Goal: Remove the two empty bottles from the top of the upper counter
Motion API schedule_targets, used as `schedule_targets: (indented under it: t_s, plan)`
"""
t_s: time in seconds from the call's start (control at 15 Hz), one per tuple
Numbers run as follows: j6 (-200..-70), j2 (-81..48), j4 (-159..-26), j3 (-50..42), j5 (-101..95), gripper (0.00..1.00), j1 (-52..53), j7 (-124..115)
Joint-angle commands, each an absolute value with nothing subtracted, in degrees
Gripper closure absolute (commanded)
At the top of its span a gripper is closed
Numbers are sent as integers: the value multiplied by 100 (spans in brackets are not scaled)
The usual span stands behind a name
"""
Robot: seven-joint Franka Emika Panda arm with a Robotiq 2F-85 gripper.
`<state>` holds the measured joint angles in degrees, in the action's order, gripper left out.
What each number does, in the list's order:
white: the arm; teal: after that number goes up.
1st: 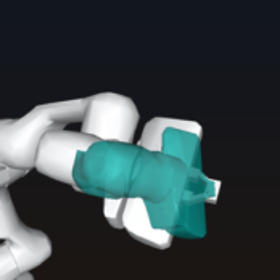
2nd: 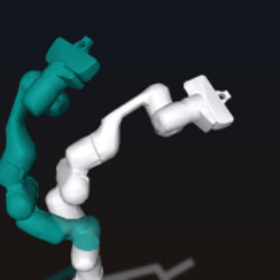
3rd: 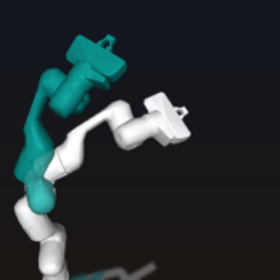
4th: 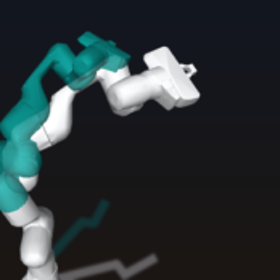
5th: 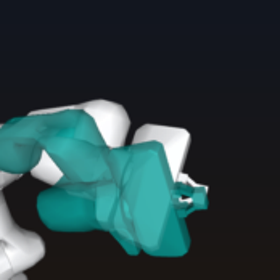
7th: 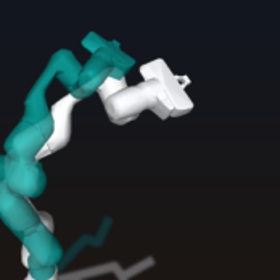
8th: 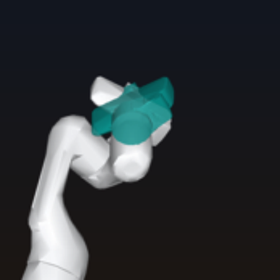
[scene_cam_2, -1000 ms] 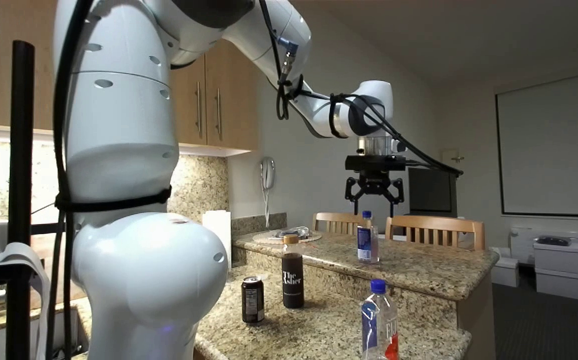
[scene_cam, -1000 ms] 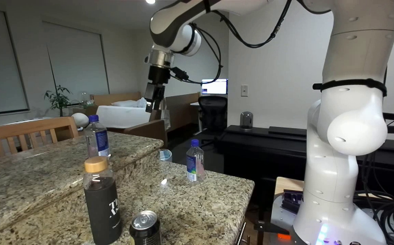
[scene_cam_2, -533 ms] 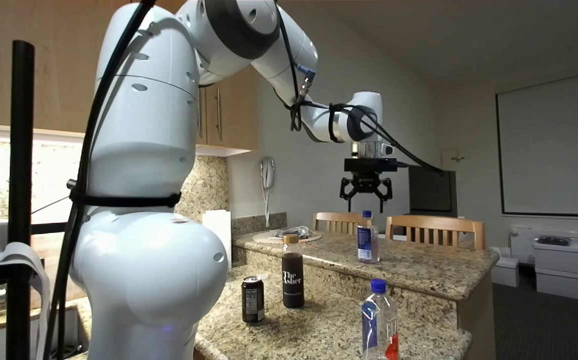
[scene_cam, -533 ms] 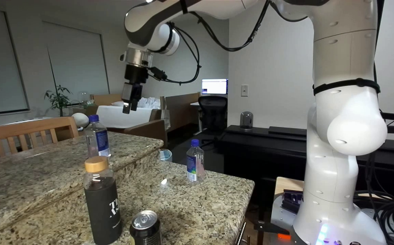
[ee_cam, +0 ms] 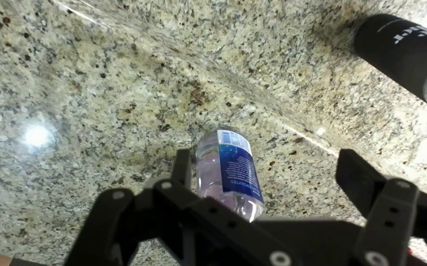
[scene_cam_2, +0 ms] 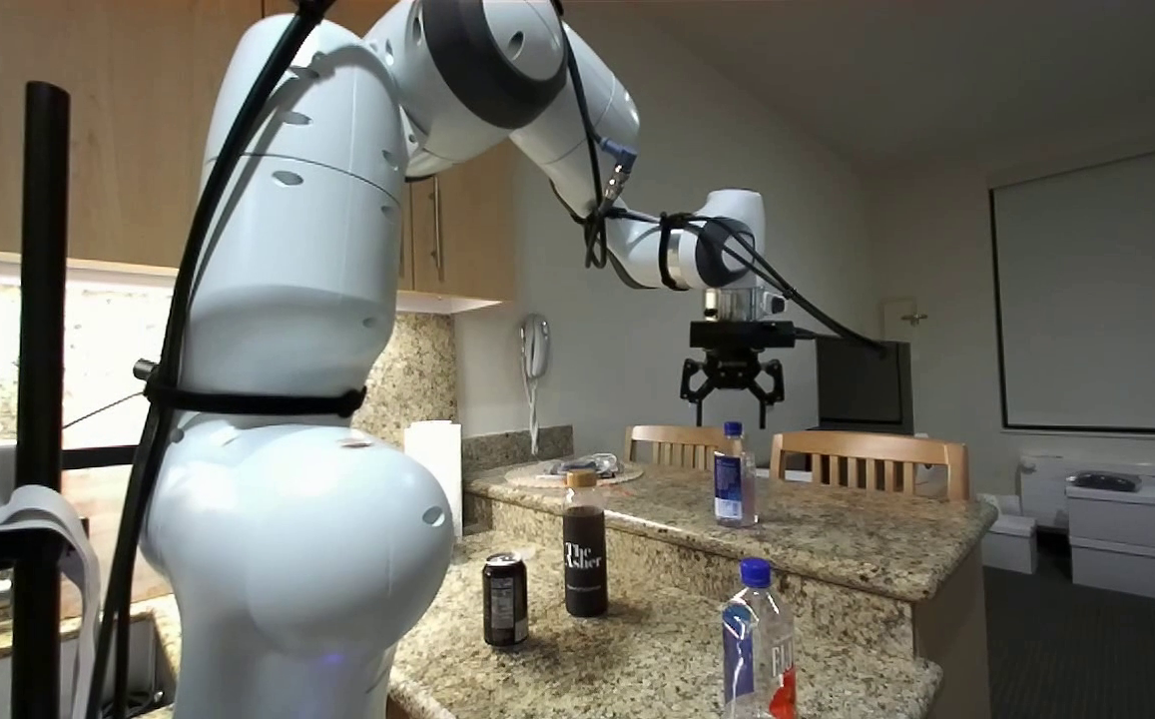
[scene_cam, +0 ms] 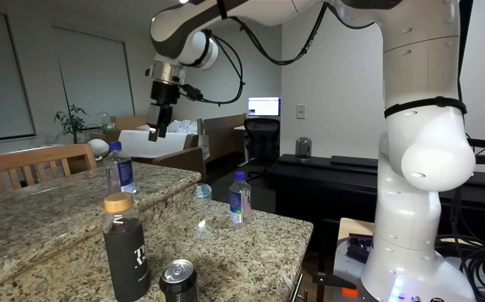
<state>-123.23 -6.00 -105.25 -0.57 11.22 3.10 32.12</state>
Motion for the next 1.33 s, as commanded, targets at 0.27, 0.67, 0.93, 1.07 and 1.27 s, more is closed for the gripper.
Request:
schedule_targets:
  t_s: [0.27, 0.67, 0.93, 1.07, 1.27]
  plan:
    - [-12409, -1079, -9960, 455, 1472, 0, 319, 3406]
    - [-12382, -1850, -9052, 515, 169, 0, 656, 1936]
    - [-12003, -2087, -8460, 438, -744, 0, 913, 1035]
    - [-11752, -2184, -8216, 403, -1074, 0, 1024, 733]
    - [-11325, -2303, -7950, 376, -1322, 0, 1082, 495]
